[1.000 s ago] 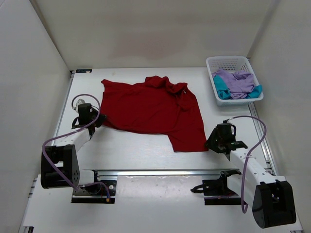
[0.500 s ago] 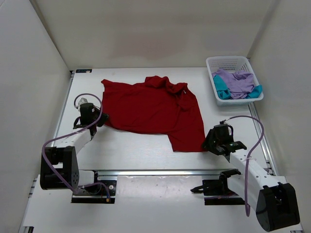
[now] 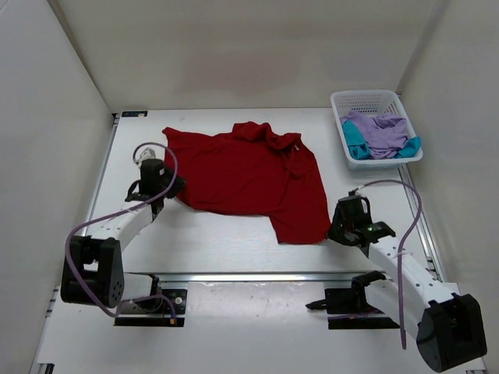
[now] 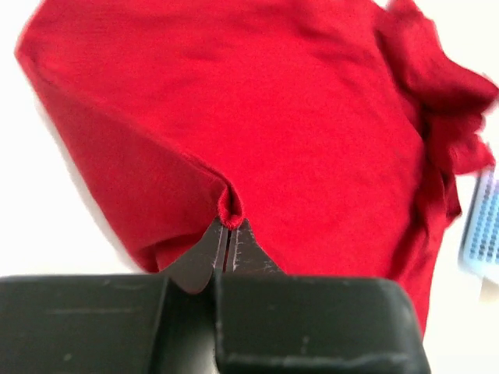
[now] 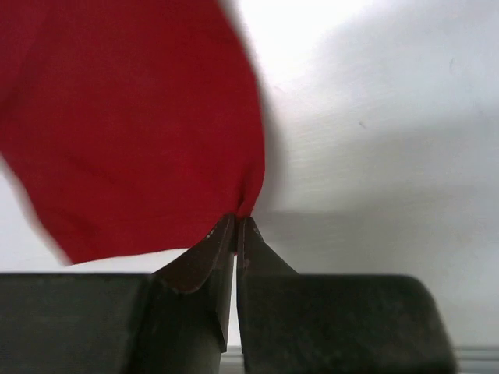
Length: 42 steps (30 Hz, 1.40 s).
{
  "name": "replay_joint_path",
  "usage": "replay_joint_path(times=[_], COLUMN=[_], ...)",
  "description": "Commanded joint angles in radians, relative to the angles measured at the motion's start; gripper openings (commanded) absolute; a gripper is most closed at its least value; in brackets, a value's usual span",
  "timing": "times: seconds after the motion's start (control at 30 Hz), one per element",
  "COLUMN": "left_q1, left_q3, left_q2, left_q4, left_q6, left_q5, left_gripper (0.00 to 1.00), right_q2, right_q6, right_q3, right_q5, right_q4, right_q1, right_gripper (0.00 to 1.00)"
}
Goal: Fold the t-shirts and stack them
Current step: Flatten out the tshirt
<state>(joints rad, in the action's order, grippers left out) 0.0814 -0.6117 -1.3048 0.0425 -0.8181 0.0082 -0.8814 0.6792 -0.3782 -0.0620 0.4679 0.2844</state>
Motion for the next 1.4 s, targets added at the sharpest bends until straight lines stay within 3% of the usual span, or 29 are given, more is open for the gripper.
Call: replay_joint_path(times=[0.0,0.03,0.1,0.23,0.33,0.4,0.5,0.53,0.57,0.6,0.63,0.67,0.7,0.73,0.77,0.8,0.87,0.9,0.93,0.97,1.03,1.1,1.23,1.37], left_q1=[0.121,0.151,0.127,-0.064,-0.144,-0.158,-0.183,-0.198,-0.210,-0.212,-0.203,-0.201,-0.189,-0.186,-0.189,-0.178,-0.148,-0.141,-0.147,-0.147,-0.155,-0.147,-0.157,-0.195], left_q3=[-0.219,-0.262,-0.391,-0.611,-0.784,-0.951,-1.084,-1.106,-1.117,-1.128,-1.129,-1.122,-1.108,-1.099,-1.094,-1.082,-1.059,-1.031,-0.939,-0.950,-1.023,-1.092,-1.281,-1.451], left_q2=[0.047,0.042,0.036,0.065,0.088,0.053,-0.002,-0.014,-0.017,-0.030,-0.030,-0.027,-0.030,-0.046,-0.062,-0.083,-0.129,-0.145,-0.253,-0.317,-0.417,-0.484,-0.510,-0.479], left_q4=[-0.036,-0.087,-0.134,-0.185,-0.258,-0.306,-0.351,-0.351,-0.342,-0.342,-0.330,-0.319,-0.314,-0.308,-0.296,-0.294,-0.323,-0.325,-0.285,-0.280,-0.312,-0.322,-0.352,-0.368], left_q6=[0.103,0.118,0.129,0.074,0.086,0.111,0.087,0.076,0.062,0.060,0.060,0.068,0.077,0.073,0.063,0.072,0.118,0.140,0.128,0.125,0.114,0.102,0.094,0.088], left_q5=[-0.069,-0.070,0.019,0.261,0.302,0.325,0.367,0.387,0.395,0.395,0.389,0.357,0.314,0.312,0.332,0.323,0.231,0.192,0.170,0.164,0.197,0.225,0.239,0.263], left_gripper=[0.00,0.00,0.00,0.00,0.00,0.00,0.00,0.00,0.00,0.00,0.00,0.00,0.00,0.00,0.00,0.00,0.00,0.00,0.00,0.00,0.00,0.00,0.00,0.00], right_q2=[0.035,0.032,0.015,-0.123,-0.244,-0.365,-0.526,-0.537,-0.534,-0.519,-0.499,-0.513,-0.566,-0.665,-0.682,-0.670,-0.700,-0.747,-0.931,-0.983,-1.190,-1.243,-1.216,-1.058], right_q6=[-0.052,-0.067,-0.143,-0.240,-0.335,-0.410,-0.566,-0.667,-0.863,-0.986,-1.270,-1.411,-1.403,-1.245,-1.069,-0.985,-0.719,-0.686,-0.628,-0.613,-0.584,-0.537,-0.454,-0.489], right_q3=[-0.276,-0.338,-0.614,-1.089,-1.493,-1.678,-1.962,-1.985,-1.951,-1.827,-1.697,-1.662,-1.721,-1.922,-1.955,-1.925,-1.878,-1.869,-1.834,-1.914,-2.102,-2.157,-2.193,-2.147], right_q5=[-0.106,-0.125,-0.209,-0.421,-0.545,-0.627,-0.712,-0.811,-0.952,-1.014,-1.088,-1.066,-1.046,-0.945,-0.791,-0.682,-0.293,-0.118,0.042,0.118,0.168,0.209,0.258,0.213], right_q4=[0.062,0.122,0.213,0.427,0.466,0.469,0.445,0.369,0.166,0.017,-0.343,-0.561,-0.563,-0.308,-0.108,-0.021,0.107,0.154,0.152,0.187,0.248,0.185,0.019,-0.142], right_q1=[0.050,0.058,0.093,0.188,0.287,0.352,0.439,0.523,0.636,0.659,0.736,0.734,0.716,0.611,0.495,0.419,0.145,0.036,-0.034,-0.071,-0.102,-0.126,-0.160,-0.160], right_gripper=[0.00,0.00,0.00,0.00,0.00,0.00,0.00,0.00,0.00,0.00,0.00,0.00,0.00,0.00,0.00,0.00,0.00,0.00,0.00,0.01,0.00,0.00,0.00,0.00])
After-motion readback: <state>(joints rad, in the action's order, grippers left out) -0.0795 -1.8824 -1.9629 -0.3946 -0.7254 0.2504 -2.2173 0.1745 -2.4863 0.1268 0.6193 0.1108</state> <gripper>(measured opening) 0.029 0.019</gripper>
